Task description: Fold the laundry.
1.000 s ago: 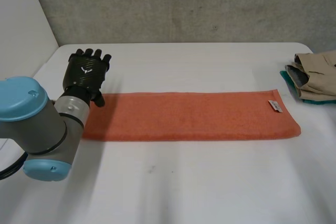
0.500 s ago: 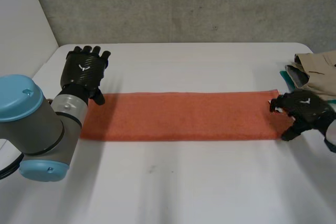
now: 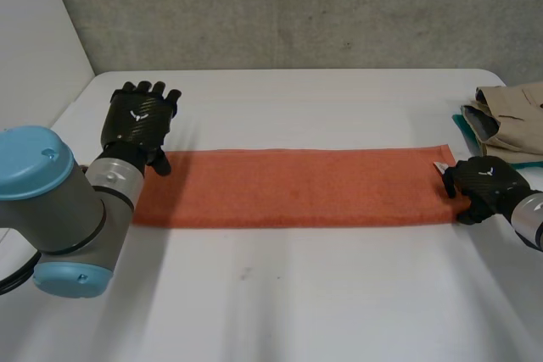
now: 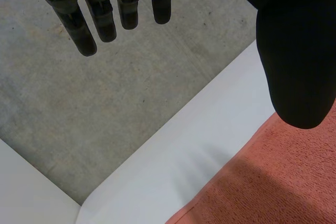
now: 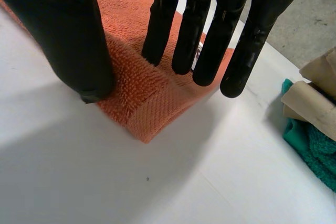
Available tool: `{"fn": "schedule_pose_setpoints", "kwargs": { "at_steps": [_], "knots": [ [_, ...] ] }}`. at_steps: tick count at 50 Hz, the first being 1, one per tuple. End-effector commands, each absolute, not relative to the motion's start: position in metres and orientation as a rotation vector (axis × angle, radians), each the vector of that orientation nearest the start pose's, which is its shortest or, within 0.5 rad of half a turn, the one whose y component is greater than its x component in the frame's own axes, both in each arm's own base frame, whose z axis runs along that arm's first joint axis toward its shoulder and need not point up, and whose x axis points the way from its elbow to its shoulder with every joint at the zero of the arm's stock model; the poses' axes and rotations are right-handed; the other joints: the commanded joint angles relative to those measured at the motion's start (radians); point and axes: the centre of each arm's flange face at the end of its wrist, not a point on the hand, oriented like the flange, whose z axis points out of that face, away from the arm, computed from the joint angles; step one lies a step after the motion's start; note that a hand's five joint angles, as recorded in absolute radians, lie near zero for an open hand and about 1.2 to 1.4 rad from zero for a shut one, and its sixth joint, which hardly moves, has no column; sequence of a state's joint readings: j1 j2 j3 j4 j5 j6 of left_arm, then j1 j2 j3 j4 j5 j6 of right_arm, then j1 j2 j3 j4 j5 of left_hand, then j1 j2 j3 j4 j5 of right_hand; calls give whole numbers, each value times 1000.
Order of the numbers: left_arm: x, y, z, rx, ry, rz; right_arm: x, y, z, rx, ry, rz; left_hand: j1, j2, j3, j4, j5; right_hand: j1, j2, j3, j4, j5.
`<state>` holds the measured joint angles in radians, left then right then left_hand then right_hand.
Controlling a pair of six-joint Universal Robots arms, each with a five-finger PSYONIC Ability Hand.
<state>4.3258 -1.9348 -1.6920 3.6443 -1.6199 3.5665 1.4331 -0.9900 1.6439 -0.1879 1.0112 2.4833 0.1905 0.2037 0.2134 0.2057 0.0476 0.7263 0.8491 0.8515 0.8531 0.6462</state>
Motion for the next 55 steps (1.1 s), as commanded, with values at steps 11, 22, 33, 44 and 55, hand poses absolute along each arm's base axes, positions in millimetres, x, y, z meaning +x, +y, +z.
{"fn": "schedule_pose_setpoints", "kwargs": {
  "at_steps": [11,22,33,44,55],
  "knots": [
    [-256,-293,195,802,2009,-2191,127,-358,127,-1082,2388,-1786,-16,-29,-39,-31,-48,670,547,545,543,576],
    [-254,-290,208,787,1978,-2220,36,-376,164,-1159,2624,-2025,-16,-29,-39,-31,-48,670,547,545,543,576],
    [-244,-287,223,759,1963,-2224,106,-372,215,-1184,2333,-2189,-16,-29,-39,-31,-48,670,547,545,543,576],
    [-212,-305,244,658,1900,-2240,321,-304,251,-1473,1546,-2143,-16,-29,-39,-31,-48,670,547,545,543,576],
    [-203,-301,226,665,1965,-2165,449,-228,187,-1630,1198,-1872,-16,-29,-39,-31,-48,670,547,545,543,576]
  ]
}}
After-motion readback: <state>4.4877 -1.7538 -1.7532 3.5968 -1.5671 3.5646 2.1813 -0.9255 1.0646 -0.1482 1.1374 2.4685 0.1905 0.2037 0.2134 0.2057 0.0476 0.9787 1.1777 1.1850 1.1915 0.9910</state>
